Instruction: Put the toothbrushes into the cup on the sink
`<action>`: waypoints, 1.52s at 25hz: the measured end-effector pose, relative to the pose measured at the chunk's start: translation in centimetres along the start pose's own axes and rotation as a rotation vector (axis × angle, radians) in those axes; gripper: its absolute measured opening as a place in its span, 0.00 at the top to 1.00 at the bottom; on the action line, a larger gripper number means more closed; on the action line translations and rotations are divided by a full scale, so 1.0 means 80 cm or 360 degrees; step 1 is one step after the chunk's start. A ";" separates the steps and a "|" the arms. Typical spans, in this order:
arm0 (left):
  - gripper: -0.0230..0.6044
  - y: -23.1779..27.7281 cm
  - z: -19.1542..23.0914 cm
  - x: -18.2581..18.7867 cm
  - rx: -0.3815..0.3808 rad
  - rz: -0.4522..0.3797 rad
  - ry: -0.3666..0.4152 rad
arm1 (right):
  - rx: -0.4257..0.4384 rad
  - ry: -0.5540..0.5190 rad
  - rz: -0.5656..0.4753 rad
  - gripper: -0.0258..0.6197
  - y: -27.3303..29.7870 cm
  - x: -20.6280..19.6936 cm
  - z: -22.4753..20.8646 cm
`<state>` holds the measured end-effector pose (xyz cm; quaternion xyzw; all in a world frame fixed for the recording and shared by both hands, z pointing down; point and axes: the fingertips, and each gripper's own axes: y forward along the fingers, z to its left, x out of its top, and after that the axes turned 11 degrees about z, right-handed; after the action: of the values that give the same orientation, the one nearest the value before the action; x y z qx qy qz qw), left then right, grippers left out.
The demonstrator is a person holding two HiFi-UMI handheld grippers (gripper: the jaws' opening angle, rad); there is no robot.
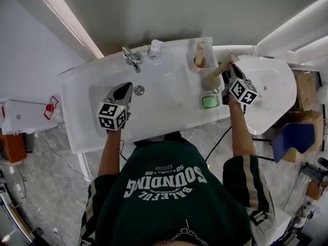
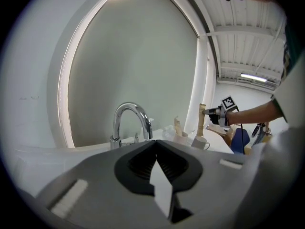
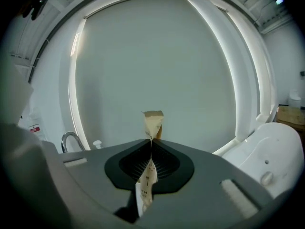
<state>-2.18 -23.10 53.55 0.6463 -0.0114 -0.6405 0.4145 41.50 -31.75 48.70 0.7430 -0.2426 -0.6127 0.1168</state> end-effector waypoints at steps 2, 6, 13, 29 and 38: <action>0.88 0.000 0.001 -0.001 0.0009 0.0003 -0.0004 | -0.0040 -0.0014 0.0019 0.94 0.004 -0.011 -0.013; 0.88 -0.001 0.003 -0.003 0.0024 0.0012 -0.0010 | -0.0079 0.0016 0.0081 0.94 0.012 -0.048 -0.031; 0.88 -0.001 0.006 -0.007 0.0037 0.0029 -0.0017 | -0.0071 0.0069 0.0174 0.94 0.027 -0.101 -0.033; 0.88 -0.004 0.011 -0.008 0.0039 0.0020 -0.0020 | -0.0115 0.0105 0.0311 0.93 0.041 -0.142 -0.039; 0.88 -0.010 0.012 -0.010 0.0037 0.0012 -0.0023 | -0.0269 0.0164 0.0321 0.79 0.029 -0.152 -0.059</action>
<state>-3.52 -22.69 53.91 0.6464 -0.0243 -0.6434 0.4093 44.00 -28.21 61.22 0.7329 -0.2572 -0.5772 0.2522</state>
